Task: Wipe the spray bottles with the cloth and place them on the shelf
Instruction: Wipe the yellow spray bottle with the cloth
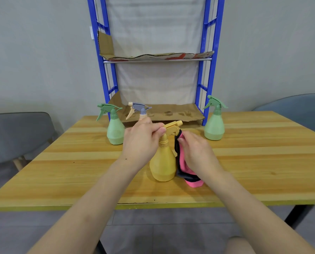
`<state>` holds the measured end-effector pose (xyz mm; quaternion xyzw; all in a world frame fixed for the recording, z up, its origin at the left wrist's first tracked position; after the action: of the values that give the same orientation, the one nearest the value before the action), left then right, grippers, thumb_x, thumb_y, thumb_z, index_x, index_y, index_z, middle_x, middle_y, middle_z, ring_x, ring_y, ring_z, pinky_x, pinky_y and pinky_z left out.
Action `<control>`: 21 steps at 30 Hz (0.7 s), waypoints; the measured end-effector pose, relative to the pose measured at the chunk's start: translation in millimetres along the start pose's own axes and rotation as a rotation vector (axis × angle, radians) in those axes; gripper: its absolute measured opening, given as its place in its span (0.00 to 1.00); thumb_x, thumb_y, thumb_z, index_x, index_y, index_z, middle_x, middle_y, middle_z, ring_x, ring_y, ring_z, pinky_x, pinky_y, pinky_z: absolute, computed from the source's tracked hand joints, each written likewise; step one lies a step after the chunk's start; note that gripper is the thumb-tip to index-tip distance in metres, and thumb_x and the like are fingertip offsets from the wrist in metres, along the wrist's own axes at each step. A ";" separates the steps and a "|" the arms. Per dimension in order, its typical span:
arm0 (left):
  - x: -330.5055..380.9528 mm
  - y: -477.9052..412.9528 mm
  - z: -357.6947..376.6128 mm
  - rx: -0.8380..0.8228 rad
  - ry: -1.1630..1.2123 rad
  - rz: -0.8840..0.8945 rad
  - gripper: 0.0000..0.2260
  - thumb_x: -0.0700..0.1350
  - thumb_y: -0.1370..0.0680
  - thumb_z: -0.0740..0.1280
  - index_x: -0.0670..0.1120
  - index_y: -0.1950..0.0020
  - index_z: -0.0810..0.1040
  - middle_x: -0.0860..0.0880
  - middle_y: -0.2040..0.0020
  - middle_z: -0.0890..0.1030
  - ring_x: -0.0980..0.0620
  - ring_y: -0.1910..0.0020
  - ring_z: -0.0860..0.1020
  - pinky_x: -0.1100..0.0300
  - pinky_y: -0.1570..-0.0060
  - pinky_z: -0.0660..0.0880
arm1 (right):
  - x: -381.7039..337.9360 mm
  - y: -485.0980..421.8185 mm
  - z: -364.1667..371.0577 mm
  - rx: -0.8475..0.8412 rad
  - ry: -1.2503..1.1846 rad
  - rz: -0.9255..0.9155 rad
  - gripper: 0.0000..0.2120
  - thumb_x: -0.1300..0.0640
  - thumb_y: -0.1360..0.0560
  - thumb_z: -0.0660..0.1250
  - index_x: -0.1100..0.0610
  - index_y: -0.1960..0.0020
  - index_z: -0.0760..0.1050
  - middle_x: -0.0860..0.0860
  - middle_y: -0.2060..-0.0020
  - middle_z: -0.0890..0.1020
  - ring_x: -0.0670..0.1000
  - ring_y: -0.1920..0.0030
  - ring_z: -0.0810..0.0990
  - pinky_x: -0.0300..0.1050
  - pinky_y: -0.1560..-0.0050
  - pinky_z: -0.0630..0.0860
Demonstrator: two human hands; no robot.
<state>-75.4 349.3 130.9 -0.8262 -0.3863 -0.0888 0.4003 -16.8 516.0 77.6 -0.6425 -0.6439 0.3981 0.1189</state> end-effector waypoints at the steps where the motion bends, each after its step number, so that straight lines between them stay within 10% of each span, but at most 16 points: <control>1: 0.4 0.4 -0.6 0.002 -0.002 -0.002 0.10 0.52 0.16 0.65 0.52 0.47 0.86 0.49 0.54 0.79 0.48 0.53 0.77 0.44 0.48 0.75 | 2.0 2.6 -2.4 0.023 -0.069 0.033 0.09 0.52 0.15 0.59 0.54 0.51 0.75 0.47 0.60 0.78 0.54 0.59 0.76 0.53 0.57 0.73; 15: 3.5 11.0 -1.2 0.049 0.159 -0.102 0.09 0.54 0.18 0.68 0.55 0.46 0.88 0.50 0.50 0.81 0.49 0.51 0.79 0.46 0.49 0.78 | -17.5 47.2 -20.6 0.148 -0.554 0.328 0.12 0.54 0.16 0.65 0.51 0.56 0.83 0.46 0.71 0.81 0.46 0.67 0.76 0.41 0.61 0.73; 21: -14.8 33.2 2.0 0.025 0.531 -0.208 0.12 0.51 0.18 0.70 0.52 0.37 0.85 0.55 0.52 0.86 0.54 0.52 0.84 0.46 0.43 0.80 | -28.4 59.8 -5.2 0.042 -0.485 0.253 0.10 0.56 0.18 0.68 0.46 0.40 0.84 0.25 0.56 0.82 0.34 0.50 0.81 0.27 0.49 0.74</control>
<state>-62.3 329.7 103.0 -0.7249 -0.3518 -0.3381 0.4863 34.6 483.1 51.4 -0.6012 -0.5600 0.5650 -0.0760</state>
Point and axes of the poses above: each hand's wrist, its own y-axis away from the middle knuckle, its own z-axis out of the palm, x = y × z, the point moved 6 cm from there along -y, towards the middle knuckle
